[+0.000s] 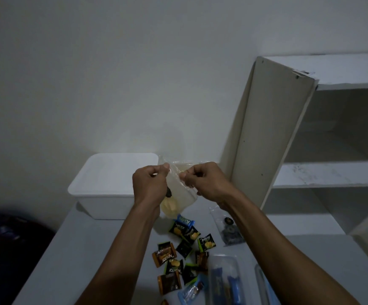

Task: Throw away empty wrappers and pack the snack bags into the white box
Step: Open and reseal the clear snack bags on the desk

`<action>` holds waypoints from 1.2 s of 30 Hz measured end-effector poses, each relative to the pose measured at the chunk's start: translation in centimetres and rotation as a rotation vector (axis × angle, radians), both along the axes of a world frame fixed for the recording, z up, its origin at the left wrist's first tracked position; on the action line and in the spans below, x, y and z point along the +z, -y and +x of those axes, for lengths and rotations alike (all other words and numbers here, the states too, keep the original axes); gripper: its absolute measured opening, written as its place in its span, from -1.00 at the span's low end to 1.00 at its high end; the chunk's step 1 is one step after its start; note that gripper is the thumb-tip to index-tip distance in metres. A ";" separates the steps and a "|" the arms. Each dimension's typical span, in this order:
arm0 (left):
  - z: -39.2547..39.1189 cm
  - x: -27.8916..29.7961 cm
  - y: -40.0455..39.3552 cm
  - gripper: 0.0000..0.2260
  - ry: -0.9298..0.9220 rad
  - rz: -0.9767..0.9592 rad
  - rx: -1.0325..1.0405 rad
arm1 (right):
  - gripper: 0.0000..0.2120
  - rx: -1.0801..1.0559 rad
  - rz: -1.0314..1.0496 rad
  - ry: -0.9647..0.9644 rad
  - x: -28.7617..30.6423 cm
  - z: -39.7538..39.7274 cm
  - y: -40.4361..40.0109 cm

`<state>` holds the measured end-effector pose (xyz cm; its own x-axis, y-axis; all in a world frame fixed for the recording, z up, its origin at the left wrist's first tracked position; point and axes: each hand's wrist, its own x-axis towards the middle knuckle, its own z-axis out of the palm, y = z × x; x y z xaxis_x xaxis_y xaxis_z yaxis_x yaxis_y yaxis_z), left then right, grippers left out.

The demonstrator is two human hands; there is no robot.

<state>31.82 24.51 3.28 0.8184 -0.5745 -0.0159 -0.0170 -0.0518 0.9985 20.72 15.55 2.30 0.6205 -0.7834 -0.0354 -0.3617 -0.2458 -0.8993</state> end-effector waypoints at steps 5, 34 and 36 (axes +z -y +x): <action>-0.4 -1.1 0.0 -0.85 -0.019 0.094 -0.070 | -0.80 -0.046 0.058 0.170 0.2 0.3 -0.8; 2.3 -3.9 -2.8 -0.72 0.046 0.041 0.195 | -0.93 -0.202 -0.104 0.276 -2.9 -1.1 -3.1; 3.4 -4.1 -3.4 -0.80 0.023 0.001 0.067 | -0.94 -0.152 -0.061 0.277 -2.4 -1.7 -2.8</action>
